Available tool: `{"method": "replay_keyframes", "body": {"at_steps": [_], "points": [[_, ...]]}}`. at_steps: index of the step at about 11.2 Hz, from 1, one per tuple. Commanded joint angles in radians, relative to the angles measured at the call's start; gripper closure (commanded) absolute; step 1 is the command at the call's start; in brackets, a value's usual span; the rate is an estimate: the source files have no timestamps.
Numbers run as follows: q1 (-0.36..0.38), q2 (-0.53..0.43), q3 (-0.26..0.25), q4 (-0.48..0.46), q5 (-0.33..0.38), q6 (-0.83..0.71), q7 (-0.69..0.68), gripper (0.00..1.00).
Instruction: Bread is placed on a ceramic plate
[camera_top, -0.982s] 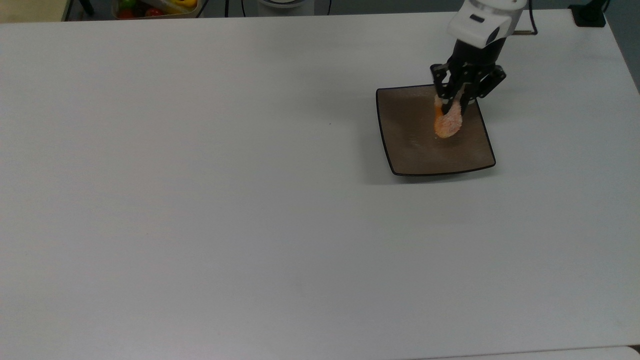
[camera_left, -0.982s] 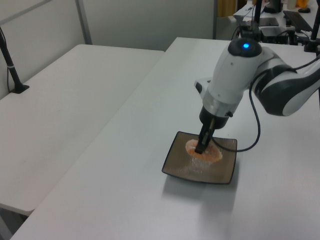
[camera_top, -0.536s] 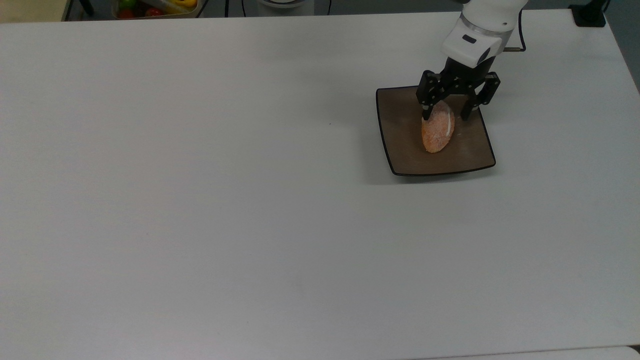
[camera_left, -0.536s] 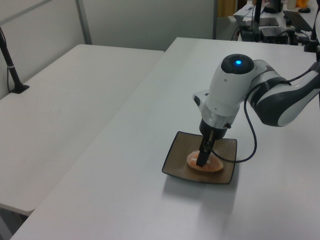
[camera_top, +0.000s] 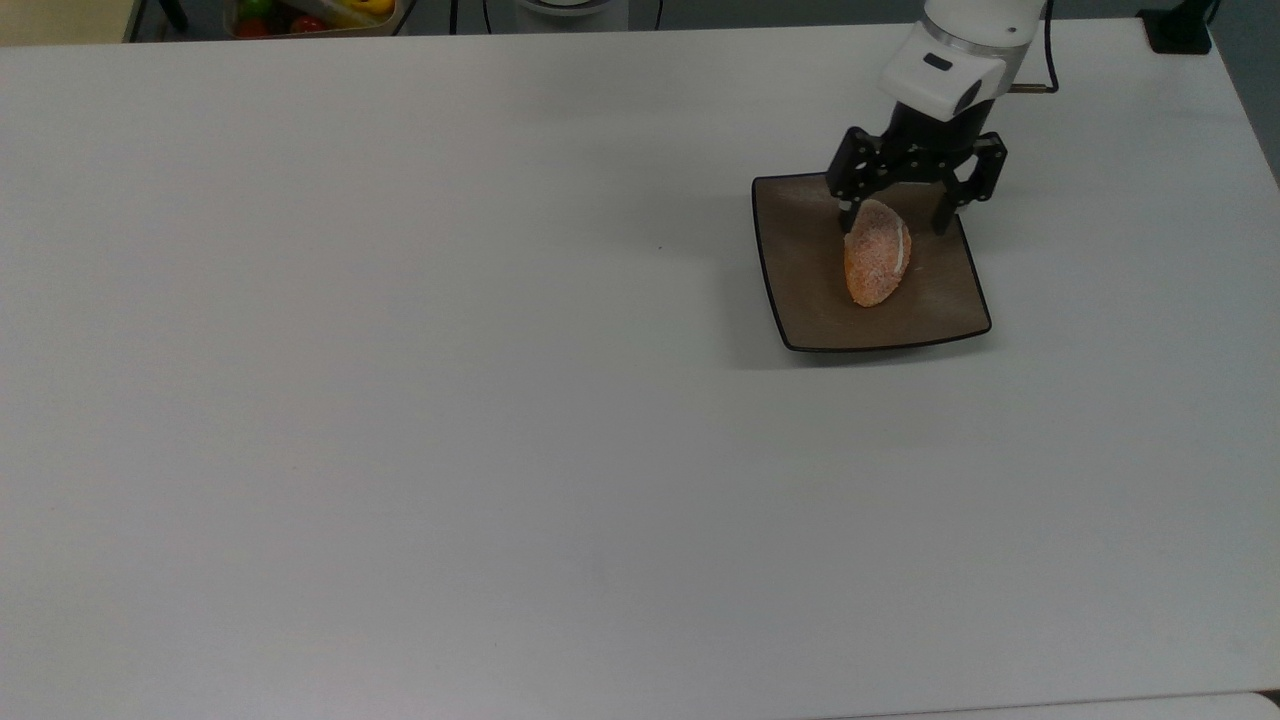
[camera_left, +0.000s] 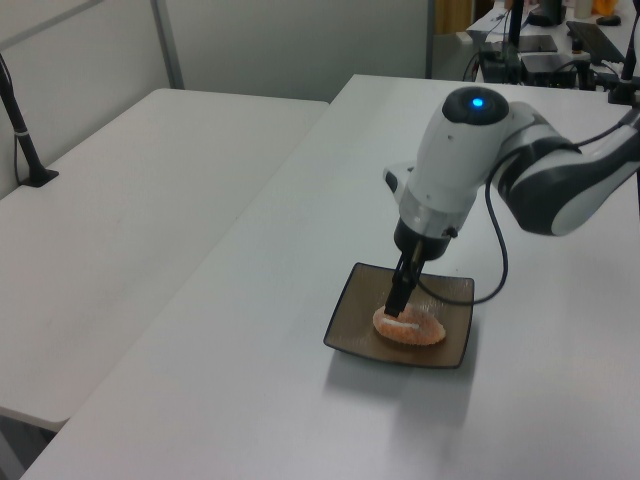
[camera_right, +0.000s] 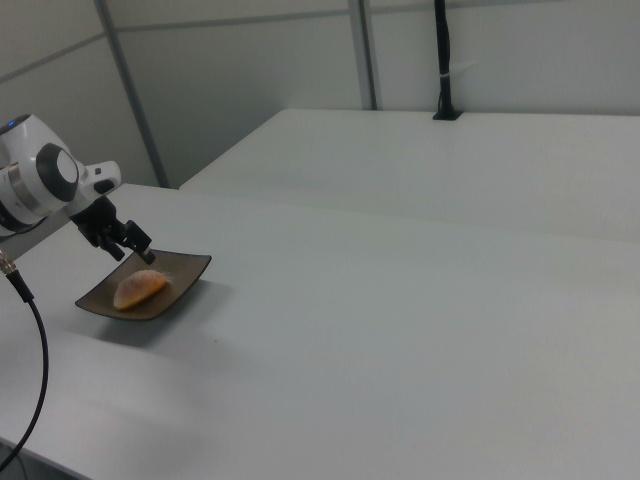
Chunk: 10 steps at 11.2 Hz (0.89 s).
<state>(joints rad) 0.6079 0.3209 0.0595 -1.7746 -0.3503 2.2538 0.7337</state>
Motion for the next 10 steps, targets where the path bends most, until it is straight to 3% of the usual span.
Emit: {"method": "replay_keyframes", "body": {"at_steps": [1,3,5,7,10], "points": [[-0.043,-0.088,0.0,-0.008,0.026,-0.149,-0.055,0.0],[-0.095,-0.149,0.0,-0.003,0.132,-0.309,-0.272,0.0],[-0.149,-0.216,-0.006,0.004,0.16,-0.503,-0.446,0.0],[-0.201,-0.258,-0.012,0.004,0.156,-0.609,-0.516,0.0],[-0.304,-0.279,-0.013,0.006,0.149,-0.626,-0.524,0.0]]}}
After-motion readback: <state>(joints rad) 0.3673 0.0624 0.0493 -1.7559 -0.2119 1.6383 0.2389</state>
